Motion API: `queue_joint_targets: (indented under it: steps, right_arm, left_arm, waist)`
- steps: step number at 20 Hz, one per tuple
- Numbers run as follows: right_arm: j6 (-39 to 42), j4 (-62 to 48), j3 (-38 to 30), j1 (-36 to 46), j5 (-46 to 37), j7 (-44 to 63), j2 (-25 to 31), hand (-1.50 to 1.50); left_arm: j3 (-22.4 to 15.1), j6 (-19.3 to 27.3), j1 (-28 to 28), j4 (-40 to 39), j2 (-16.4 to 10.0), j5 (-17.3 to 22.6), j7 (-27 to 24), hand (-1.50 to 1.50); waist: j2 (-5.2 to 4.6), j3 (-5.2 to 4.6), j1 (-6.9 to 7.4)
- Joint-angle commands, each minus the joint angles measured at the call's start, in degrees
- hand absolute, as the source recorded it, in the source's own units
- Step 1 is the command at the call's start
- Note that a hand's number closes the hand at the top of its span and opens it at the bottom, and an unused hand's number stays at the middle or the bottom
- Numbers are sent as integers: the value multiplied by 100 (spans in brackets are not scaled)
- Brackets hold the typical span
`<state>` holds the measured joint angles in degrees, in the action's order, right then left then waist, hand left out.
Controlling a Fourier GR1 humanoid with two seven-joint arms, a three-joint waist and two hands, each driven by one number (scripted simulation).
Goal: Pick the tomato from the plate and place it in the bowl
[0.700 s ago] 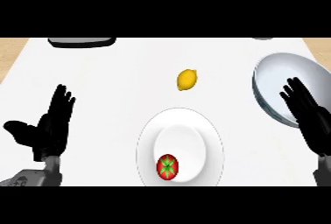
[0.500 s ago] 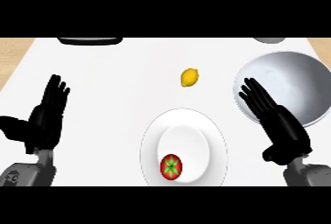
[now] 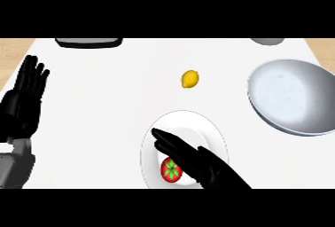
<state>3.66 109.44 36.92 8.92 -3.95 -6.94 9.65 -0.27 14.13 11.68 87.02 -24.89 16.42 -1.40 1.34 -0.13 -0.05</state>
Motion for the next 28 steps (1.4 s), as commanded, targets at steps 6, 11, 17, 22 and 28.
queue_joint_targets:
  steps: [6, 11, 17, 22, 28]
  right_arm:
    - [-629, 1403, 1580, -593, -2977, 823, 673, -150]
    - [580, 2426, 1131, -75, -3284, 2737, 880, -150]
    - [2353, 2796, 1215, 331, -3017, 3944, 1536, -150]
    - [3851, 3013, 897, 781, -2240, 4700, 1516, -150]
    - [4804, 2349, 344, 1252, -1648, 5513, 211, -150]
  left_arm:
    - [316, -472, -167, -95, -177, 209, -293, 0]
    - [528, -583, 42, -216, -340, 300, -160, 0]
    - [451, -532, 83, -133, -277, 202, -112, 0]
    - [318, -362, 95, -212, 12, 21, -252, 0]
    - [582, -668, 77, -209, -64, 52, -173, 0]
  waist:
    - [-62, 1, -126]
    - [-101, -6, -72]
    - [-109, -6, -23]
    - [-129, -4, -7]
    - [-131, 6, 27]
